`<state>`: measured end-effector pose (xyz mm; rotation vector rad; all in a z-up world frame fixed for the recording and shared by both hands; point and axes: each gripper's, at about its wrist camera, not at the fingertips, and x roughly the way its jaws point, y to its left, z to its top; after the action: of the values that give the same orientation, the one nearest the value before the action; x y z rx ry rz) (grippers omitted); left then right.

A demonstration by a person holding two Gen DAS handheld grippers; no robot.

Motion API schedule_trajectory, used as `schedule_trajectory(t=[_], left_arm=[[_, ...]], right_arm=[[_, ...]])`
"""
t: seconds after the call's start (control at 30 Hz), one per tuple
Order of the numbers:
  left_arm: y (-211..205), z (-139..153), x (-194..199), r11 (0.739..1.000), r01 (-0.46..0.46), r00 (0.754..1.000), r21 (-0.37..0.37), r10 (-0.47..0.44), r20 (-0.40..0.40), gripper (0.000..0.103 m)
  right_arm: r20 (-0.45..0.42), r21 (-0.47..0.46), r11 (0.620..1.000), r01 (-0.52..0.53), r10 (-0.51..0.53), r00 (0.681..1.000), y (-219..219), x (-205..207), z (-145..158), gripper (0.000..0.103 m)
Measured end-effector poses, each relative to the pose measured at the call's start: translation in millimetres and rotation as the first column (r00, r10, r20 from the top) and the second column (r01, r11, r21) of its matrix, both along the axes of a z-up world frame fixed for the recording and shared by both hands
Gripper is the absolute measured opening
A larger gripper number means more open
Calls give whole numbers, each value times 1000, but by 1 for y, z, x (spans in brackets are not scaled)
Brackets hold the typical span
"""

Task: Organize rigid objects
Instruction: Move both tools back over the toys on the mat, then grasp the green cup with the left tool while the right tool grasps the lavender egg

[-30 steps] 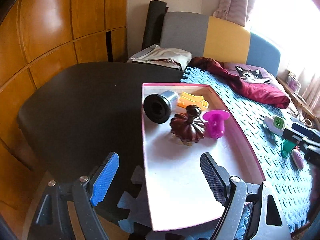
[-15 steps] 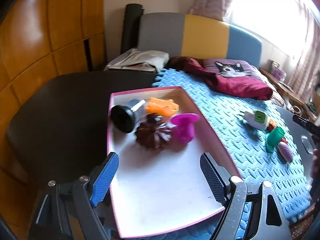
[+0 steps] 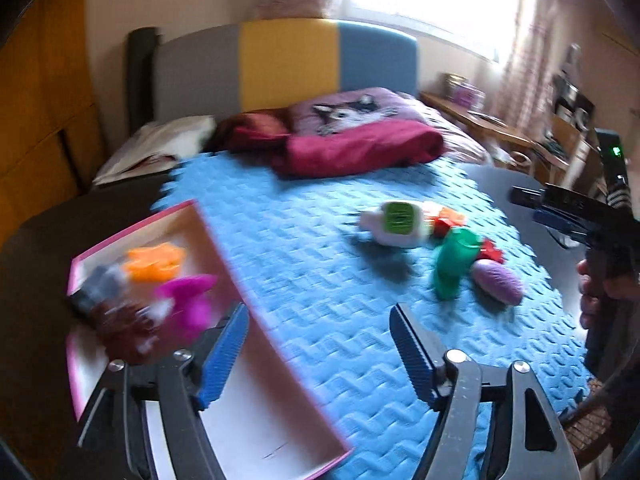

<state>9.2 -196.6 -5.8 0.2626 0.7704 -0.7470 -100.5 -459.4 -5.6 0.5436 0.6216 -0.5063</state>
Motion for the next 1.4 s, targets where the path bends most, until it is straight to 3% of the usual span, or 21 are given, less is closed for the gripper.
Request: schedule_trajectory(t=[0.3,0.6,0.73,0.77,0.8,0.87,0.97,1.4], left_arm=[[-89,-14,-14,983,182,983,9,-182,-16,71],[-140,-32,-12,967,252,967,32,-251,-35,71],[-156,-44,1,968,250,964,11,-247,-96,69],[-158,-47,3,969,246,964,6,-244,-107,65],[-161,-51,5,969,245,962,1,-243,-125,52],[-162,-58,7,971,237,959,-10,-236,-155,35],[-150,-59,7,974,217,960,-57,-224,-167,35],[-86,-55,-15,984,175,975,-30,-177,-135,35]], right_arm=[[22,28,1000,15,-16,1000,-6,-3,1,70],[42,84,996,19,-22,999,-12,-5,-2,70],[42,87,996,21,-25,999,-13,-5,-2,70],[39,85,996,19,-22,999,-13,-4,-3,70],[36,85,996,17,-20,999,-13,-3,-3,70],[27,82,996,16,-18,999,-13,-2,-4,70],[13,79,997,15,-16,1000,-14,-1,-6,70],[-49,163,985,-51,60,997,-12,8,-22,70]])
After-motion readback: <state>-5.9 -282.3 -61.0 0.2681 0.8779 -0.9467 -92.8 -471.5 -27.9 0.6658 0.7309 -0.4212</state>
